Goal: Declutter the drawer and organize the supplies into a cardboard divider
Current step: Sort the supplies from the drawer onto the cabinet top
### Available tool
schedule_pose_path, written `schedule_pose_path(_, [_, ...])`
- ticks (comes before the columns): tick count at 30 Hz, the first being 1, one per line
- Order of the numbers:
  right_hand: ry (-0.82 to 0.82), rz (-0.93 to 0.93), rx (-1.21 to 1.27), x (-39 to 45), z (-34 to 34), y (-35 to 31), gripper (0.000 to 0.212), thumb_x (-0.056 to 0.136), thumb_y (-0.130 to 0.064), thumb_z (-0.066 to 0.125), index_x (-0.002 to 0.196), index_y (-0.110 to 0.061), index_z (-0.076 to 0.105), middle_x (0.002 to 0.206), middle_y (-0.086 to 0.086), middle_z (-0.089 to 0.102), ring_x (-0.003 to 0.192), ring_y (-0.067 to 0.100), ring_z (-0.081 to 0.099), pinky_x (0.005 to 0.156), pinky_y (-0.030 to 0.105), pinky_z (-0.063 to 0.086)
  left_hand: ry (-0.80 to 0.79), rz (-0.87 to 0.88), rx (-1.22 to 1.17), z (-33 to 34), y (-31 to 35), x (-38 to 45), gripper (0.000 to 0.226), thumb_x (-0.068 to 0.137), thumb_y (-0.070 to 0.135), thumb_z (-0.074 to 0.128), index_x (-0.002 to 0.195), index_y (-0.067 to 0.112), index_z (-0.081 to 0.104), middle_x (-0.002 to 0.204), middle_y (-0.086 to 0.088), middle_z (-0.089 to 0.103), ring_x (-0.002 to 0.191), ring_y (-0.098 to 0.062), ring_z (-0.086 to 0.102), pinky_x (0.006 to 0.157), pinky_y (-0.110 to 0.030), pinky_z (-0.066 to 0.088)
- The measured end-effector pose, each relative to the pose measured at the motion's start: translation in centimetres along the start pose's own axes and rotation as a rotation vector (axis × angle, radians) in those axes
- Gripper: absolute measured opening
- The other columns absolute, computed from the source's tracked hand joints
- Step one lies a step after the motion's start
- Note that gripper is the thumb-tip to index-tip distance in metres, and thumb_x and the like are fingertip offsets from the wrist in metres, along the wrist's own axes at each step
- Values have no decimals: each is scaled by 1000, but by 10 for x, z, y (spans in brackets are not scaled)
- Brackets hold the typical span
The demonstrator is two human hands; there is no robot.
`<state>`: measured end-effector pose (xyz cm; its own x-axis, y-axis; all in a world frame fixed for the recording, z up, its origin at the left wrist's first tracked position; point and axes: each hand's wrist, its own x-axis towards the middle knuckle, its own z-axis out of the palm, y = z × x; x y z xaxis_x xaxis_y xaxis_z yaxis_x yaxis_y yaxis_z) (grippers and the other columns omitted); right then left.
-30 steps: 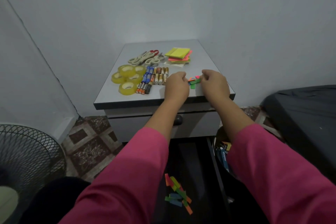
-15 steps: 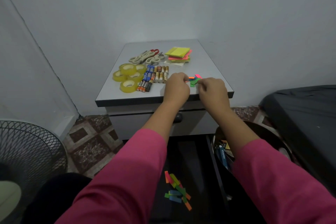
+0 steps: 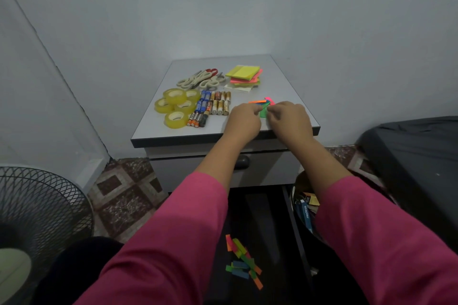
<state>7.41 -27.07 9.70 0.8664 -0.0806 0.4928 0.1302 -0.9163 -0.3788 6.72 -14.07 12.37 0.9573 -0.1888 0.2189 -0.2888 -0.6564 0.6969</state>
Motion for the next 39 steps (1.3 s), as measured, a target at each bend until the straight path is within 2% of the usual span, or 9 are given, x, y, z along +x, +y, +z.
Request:
schedule_pose_path(4, [179, -70, 215, -26, -5, -4, 23, 93, -13, 52, 106, -9, 71, 100, 10, 69, 93, 29, 57, 80, 35, 46, 107, 86, -114, 3, -4, -16, 38, 92, -1, 42, 121, 9, 65, 123, -10, 63, 114, -22, 56, 98, -35, 46])
schedule_pose_path(9, [286, -157, 246, -85, 7, -10, 24, 91, -21, 49, 96, -9, 70, 86, 2, 64, 83, 18, 53, 71, 23, 37, 308, 275, -182, 16, -28, -68, 31, 80, -9, 47, 90, 7, 72, 91, -3, 67, 92, -13, 55, 80, -9, 40])
schedule_pose_path(13, [44, -37, 242, -133, 37, -7, 15, 91, -15, 58, 100, -11, 70, 90, 3, 64, 87, 18, 56, 71, 25, 38, 236, 132, -143, 40, -80, -108, 31, 79, -14, 50, 88, 7, 72, 91, -4, 66, 93, -16, 54, 81, -12, 38])
schedule_pose_path(22, [-757, 215, 8, -207, 93, 5, 22, 95, -22, 49, 109, -17, 66, 111, 4, 64, 99, 20, 62, 81, 31, 50, -289, -219, 203, 92, -190, -183, 33, 87, 0, 45, 107, 12, 69, 112, -9, 66, 106, -26, 55, 97, -28, 39])
schedule_pose_path(24, [-955, 252, -61, -219, 100, 8, 24, 94, -25, 51, 112, -15, 64, 114, 7, 64, 103, 22, 62, 83, 31, 49, -461, -222, 316, 100, -200, -194, 36, 92, 11, 45, 125, 14, 60, 130, -9, 57, 120, -27, 48, 105, -32, 35])
schedule_pose_path(26, [-1077, 287, -109, -229, 109, 12, 36, 92, -35, 55, 121, -14, 59, 123, 9, 59, 111, 24, 59, 89, 32, 48, -598, -267, 381, 107, -206, -201, 60, 95, 25, 51, 150, 15, 28, 157, -5, 23, 141, -28, 24, 114, -36, 25])
schedule_pose_path(28, [-1132, 301, -160, -236, 119, 14, 58, 88, -46, 60, 131, -11, 47, 133, 12, 48, 119, 27, 52, 96, 34, 46, -682, -306, 419, 114, -209, -204, 86, 91, 40, 59, 154, 21, 3, 161, 0, -6, 148, -25, 3, 118, -43, 16])
schedule_pose_path(31, [-1134, 275, -235, -243, 129, 9, 80, 80, -53, 68, 138, -8, 35, 137, 13, 40, 125, 29, 47, 98, 37, 44, -723, -301, 480, 122, -211, -203, 104, 82, 52, 65, 153, 22, -6, 160, -1, -16, 148, -25, -6, 118, -47, 12])
schedule_pose_path(39, [-1067, 198, -216, -249, 145, 4, 55, 89, -32, 63, 134, -9, 42, 136, 12, 44, 124, 31, 50, 96, 37, 44, -572, -152, 534, 136, -212, -203, 71, 82, 36, 67, 143, 15, 36, 151, -6, 27, 132, -28, 28, 109, -35, 32])
